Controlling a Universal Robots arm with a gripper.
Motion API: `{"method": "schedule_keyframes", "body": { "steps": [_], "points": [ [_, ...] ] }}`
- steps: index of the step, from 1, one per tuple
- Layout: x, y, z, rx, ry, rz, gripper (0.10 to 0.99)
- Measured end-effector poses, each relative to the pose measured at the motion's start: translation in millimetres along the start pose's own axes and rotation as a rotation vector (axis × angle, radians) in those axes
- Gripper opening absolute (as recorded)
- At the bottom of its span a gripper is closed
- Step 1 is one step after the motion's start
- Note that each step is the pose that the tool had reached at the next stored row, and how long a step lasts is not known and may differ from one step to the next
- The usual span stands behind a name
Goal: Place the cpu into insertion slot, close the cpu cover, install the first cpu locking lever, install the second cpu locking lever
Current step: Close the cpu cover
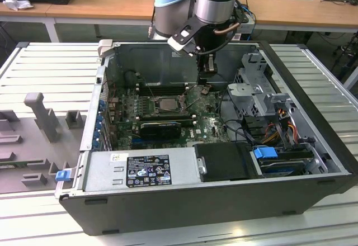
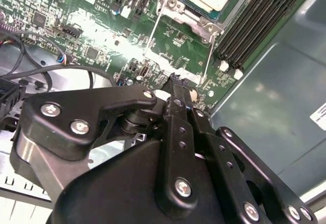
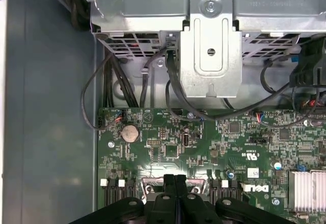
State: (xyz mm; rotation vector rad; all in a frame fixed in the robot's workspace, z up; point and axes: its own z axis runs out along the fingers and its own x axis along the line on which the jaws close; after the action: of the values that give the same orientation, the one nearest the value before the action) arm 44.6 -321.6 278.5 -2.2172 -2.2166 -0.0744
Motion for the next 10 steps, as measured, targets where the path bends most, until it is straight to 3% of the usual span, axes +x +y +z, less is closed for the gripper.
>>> {"method": "schedule_keyframes", "body": {
  "steps": [10],
  "points": [
    [-0.1, 11.4, 2.2, 0.000, 0.0000, 0.000, 0.106]
  ]
}}
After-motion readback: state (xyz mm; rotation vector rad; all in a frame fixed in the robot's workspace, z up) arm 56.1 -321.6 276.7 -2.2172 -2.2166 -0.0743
